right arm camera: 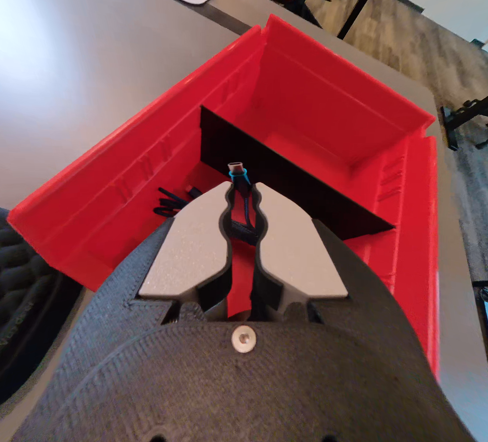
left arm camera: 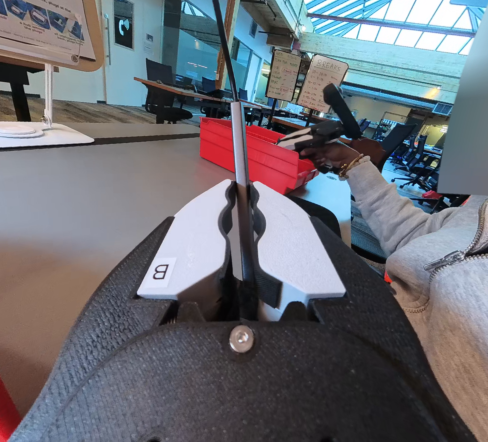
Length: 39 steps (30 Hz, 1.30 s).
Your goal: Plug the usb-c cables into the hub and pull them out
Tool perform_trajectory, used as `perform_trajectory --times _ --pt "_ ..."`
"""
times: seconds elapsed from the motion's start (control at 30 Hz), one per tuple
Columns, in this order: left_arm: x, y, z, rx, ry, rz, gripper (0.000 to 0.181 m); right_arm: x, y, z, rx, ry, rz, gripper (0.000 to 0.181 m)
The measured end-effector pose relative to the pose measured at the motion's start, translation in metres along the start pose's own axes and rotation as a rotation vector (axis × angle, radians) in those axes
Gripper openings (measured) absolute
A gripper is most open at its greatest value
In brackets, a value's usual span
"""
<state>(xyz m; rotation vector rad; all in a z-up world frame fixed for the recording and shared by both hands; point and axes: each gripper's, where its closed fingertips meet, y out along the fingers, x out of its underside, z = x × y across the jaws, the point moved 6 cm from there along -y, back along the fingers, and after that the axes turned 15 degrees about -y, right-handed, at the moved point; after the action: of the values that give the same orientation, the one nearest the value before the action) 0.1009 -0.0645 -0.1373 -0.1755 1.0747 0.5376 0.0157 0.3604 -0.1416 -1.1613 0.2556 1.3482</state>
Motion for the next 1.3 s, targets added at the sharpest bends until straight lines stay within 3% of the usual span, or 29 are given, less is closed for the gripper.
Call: perform_trajectory --times 0.23,0.4,0.5,0.6,0.73,0.83,0.93,1.1,1.2,1.3 --pt "0.000 0.000 0.000 0.000 -0.004 0.005 0.010 -0.012 -0.003 0.003 0.113 -0.021 0.003 0.053" --pt "0.000 0.000 0.000 -0.004 0.000 0.004 0.010 -0.053 -0.036 0.008 0.301 -0.031 0.235 0.060" --pt "-0.001 -0.001 -0.001 -0.006 -0.005 0.011 0.010 -0.087 -0.058 -0.008 0.334 -0.095 0.409 0.058" --pt "-0.001 -0.001 -0.002 -0.015 -0.017 0.016 0.010 -0.126 -0.068 -0.053 0.226 -0.226 0.616 0.053" --pt "-0.002 -0.002 -0.005 -0.041 -0.032 0.028 0.010 -0.164 -0.060 -0.152 -0.020 -0.461 0.837 0.050" --pt "-0.005 -0.003 -0.008 -0.071 -0.057 0.051 0.010 -0.171 -0.037 -0.234 -0.143 -0.653 0.835 0.051" --pt "-0.010 -0.006 -0.014 -0.100 -0.118 0.103 0.010 -0.170 -0.016 -0.292 -0.117 -0.841 0.779 0.053" --pt "-0.012 -0.009 -0.015 -0.089 -0.188 0.142 0.010 -0.173 -0.005 -0.322 0.056 -0.939 0.745 0.041" --pt "-0.009 -0.005 -0.010 -0.067 -0.194 0.120 0.009 -0.172 -0.002 -0.323 0.024 -0.927 0.728 0.038" --pt "-0.005 0.000 -0.006 -0.043 -0.206 0.101 0.009 -0.173 -0.005 -0.317 0.049 -0.869 0.750 0.017"
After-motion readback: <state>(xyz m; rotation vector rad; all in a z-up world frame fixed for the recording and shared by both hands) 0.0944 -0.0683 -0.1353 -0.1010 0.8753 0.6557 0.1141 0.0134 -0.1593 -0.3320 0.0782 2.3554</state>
